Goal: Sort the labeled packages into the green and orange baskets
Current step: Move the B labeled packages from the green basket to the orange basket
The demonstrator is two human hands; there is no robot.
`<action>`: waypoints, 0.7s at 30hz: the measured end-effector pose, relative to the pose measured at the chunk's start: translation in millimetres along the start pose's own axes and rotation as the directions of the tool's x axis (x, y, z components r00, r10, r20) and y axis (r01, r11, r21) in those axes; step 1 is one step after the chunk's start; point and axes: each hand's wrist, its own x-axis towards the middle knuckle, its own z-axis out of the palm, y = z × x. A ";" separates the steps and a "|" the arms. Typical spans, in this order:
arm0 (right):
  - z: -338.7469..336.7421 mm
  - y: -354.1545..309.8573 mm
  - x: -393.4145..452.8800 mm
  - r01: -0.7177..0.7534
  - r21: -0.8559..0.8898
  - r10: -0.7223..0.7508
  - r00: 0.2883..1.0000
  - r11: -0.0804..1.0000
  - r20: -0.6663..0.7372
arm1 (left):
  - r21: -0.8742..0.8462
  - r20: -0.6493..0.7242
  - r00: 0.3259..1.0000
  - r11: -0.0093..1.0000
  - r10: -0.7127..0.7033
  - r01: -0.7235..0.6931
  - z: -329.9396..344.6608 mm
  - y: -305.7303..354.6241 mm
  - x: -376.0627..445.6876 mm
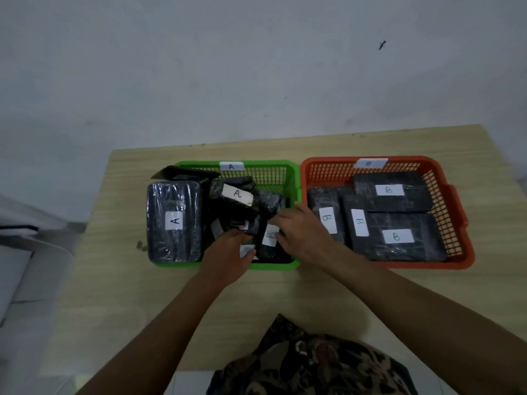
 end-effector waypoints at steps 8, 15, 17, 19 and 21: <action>6.7 -12.2 29.7 0.095 -0.135 -0.033 0.915 0.986 0.403 | -0.022 0.144 0.989 0.999 -0.023 0.026 -10.6 -14.4 7.3; 0.7 -7.7 37.6 0.229 -0.261 -0.080 0.874 0.938 0.479 | -0.043 0.176 0.984 0.998 -0.039 0.047 -9.4 -15.5 9.0; -3.3 -2.9 35.9 0.247 -0.212 -0.126 0.878 0.945 0.463 | -0.107 0.170 0.985 0.993 -0.032 0.051 -6.7 -15.8 8.5; -3.1 0.3 33.3 0.285 -0.225 -0.160 0.878 0.932 0.452 | -0.158 0.165 0.986 0.985 -0.035 0.061 -4.2 -13.3 6.8; -2.6 0.6 32.1 0.316 -0.307 -0.151 0.875 0.898 0.461 | -0.155 0.150 0.988 0.986 -0.034 0.058 -2.6 -10.2 7.1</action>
